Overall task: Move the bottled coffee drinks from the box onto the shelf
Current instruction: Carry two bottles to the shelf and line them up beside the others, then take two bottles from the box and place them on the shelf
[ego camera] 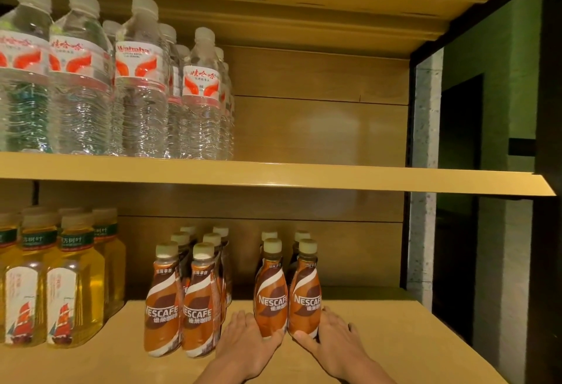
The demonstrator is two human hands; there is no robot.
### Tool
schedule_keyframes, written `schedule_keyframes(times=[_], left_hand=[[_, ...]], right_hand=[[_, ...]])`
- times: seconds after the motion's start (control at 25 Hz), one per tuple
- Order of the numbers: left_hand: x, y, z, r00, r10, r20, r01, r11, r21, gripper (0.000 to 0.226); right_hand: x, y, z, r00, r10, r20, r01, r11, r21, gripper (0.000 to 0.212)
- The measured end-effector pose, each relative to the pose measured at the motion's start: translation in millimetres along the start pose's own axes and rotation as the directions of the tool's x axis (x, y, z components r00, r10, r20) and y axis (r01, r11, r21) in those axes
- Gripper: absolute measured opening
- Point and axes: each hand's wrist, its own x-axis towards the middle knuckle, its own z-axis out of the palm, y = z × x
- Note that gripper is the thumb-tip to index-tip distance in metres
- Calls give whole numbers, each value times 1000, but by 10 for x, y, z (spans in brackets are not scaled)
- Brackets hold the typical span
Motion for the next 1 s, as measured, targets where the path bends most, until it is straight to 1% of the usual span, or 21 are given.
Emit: schedule_keyframes(times=[0.12, 0.2, 0.28, 0.4, 0.44, 0.52, 0.64, 0.76, 0.84, 0.92, 1.0], left_hand=[[-93, 84, -54, 999, -42, -9, 42, 999, 33, 95], [-201, 115, -120, 998, -61, -30, 60, 998, -14, 98], [-412, 134, -207, 994, -36, -98, 30, 998, -64, 95], [-864, 191, -292, 965, 155, -210, -163, 986, -24, 75], [-1026, 232, -309, 951, 227, -209, -235, 972, -13, 76], [-1382, 376, -317, 913, 378, -151, -379, 925, 21, 82], [-1852, 700, -245, 813, 582, -3, -580, 811, 69, 82], [-2286, 1143, -28, 676, 728, 118, -735, 678, 29, 80], [-2550, 1488, 190, 575, 804, 152, -812, 584, -16, 79], [-2884, 1917, 461, 488, 848, 206, -860, 507, -48, 81], [-3280, 2358, 686, 400, 887, 231, -898, 429, -94, 83]], right_hand=[[-41, -25, -36, 999, 34, 33, -33, 999, -37, 88], [-118, -48, -72, 997, 64, 33, -62, 996, -69, 96], [-280, -72, -146, 997, 72, -10, -73, 995, -66, 100], [-711, -52, -311, 996, 1, -87, -8, 997, -75, 93], [-881, -26, -376, 994, -28, -102, 19, 996, -87, 89], [-1278, 85, -512, 989, -77, -128, 62, 991, -121, 82], [-1939, 367, -745, 983, -75, -170, 49, 987, -151, 75], [-2698, 796, -1005, 969, 9, -245, -63, 975, -212, 73], [-3258, 1116, -1122, 950, 119, -289, -187, 958, -218, 72], [-3890, 1480, -1236, 915, 266, -303, -341, 912, -229, 72], [-4466, 1859, -1388, 854, 408, -322, -487, 845, -221, 74]])
